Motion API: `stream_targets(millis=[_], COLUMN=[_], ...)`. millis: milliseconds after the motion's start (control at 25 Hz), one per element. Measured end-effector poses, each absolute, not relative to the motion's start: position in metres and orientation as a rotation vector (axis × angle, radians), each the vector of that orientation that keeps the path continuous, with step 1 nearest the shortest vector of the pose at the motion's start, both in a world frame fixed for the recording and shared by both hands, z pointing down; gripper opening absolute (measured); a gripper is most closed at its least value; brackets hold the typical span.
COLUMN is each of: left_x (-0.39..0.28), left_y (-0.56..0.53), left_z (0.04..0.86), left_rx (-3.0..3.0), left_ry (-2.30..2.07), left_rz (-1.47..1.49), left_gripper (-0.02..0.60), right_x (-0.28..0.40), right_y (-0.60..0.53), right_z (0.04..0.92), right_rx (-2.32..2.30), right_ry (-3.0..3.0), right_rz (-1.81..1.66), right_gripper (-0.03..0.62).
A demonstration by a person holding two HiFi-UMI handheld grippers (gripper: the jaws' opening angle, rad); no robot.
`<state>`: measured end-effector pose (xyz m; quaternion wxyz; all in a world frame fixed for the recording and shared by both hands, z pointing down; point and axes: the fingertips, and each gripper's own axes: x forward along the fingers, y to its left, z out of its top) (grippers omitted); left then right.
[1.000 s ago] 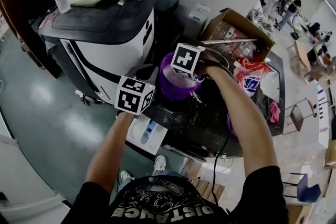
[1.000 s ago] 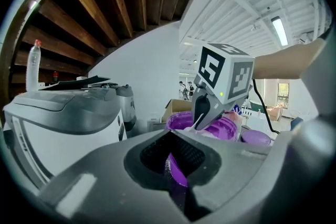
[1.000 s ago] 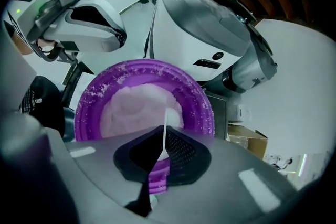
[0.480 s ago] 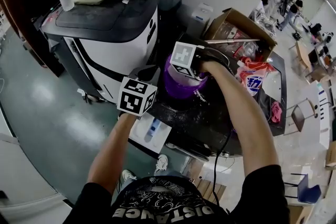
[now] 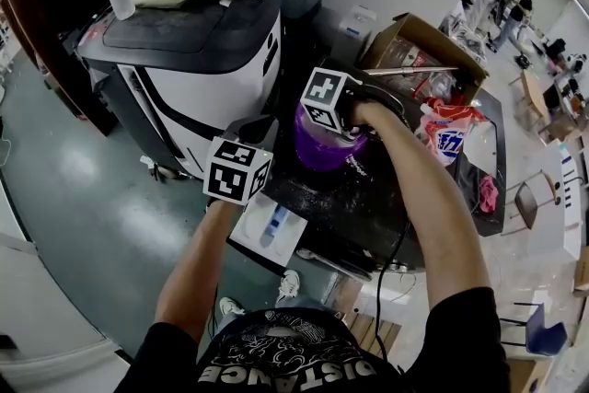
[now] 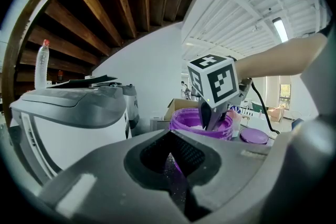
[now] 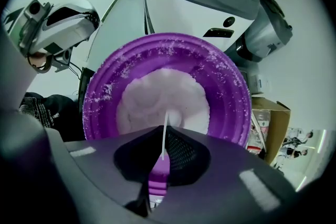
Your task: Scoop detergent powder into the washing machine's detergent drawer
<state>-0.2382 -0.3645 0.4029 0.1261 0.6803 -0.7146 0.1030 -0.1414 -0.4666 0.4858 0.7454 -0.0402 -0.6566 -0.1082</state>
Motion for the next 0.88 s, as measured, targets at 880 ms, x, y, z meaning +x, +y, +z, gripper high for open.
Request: stream_targets(millis=[880], left_x=[-0.245], left_y=[-0.35], left_z=[0.399], left_rx=[1.99], left_ry=[-2.084], left_rz=[0.299], left_gripper=[0.0], right_x=[-0.156], right_y=[-0.435], right_z=[0.477], right_rx=[-0.099], right_ry=[-1.598], right_rz=[0.156], right_gripper=[0.038])
